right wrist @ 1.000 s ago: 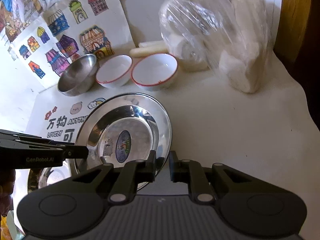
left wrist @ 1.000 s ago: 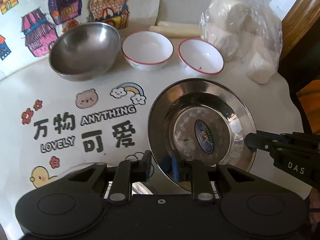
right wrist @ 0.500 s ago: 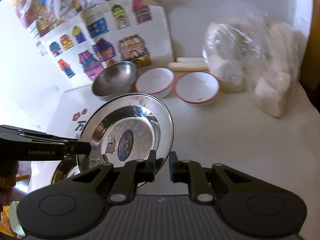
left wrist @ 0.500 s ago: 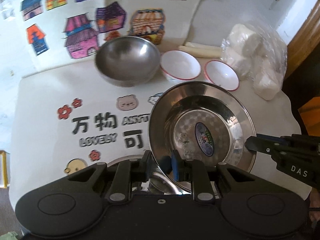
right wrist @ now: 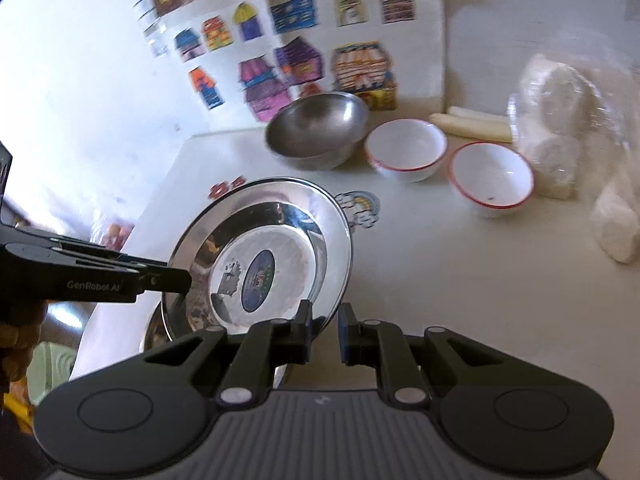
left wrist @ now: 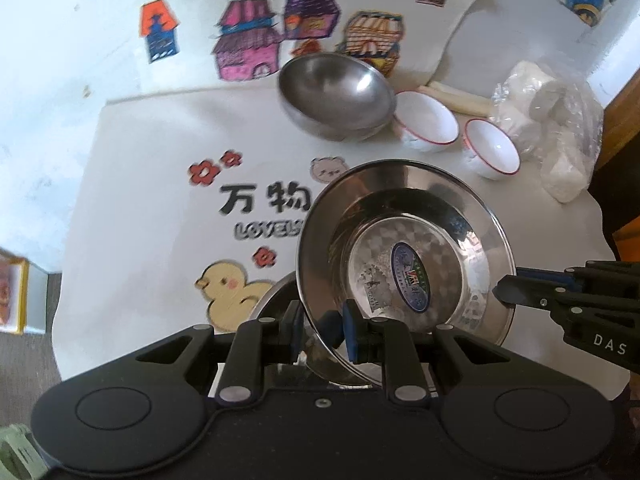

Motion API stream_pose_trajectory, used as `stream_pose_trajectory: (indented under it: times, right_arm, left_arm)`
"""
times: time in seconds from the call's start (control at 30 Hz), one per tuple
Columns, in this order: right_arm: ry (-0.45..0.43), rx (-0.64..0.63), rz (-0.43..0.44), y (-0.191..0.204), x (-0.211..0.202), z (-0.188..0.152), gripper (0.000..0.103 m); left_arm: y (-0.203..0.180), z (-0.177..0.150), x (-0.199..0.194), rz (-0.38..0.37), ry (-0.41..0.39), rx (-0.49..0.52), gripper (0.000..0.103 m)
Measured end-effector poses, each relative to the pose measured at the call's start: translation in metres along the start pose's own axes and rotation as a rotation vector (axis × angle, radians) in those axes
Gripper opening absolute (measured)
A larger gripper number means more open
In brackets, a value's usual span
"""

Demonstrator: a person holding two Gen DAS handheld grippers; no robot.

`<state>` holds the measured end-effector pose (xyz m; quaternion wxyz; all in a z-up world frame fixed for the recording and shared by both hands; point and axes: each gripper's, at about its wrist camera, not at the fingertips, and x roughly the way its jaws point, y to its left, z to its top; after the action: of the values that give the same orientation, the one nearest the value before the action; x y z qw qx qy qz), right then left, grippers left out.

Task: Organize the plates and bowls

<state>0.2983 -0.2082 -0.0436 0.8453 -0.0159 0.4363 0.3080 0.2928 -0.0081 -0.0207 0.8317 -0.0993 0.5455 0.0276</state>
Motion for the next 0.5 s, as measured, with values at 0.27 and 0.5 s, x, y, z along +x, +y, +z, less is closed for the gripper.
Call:
stream_pose_trajectory:
  times: [0.27,0.5]
  right_arm:
    - [0.067,-0.067,0.046,0.017,0.008,-0.004,0.015]
    - [0.111,-0.088,0.063,0.023,0.012,-0.009,0.015]
  left_arm:
    - [0.018,-0.019,-0.005,0.012,0.040,-0.018,0.023]
    - [0.022,-0.030,-0.004,0.029,0.069,-0.009,0.023]
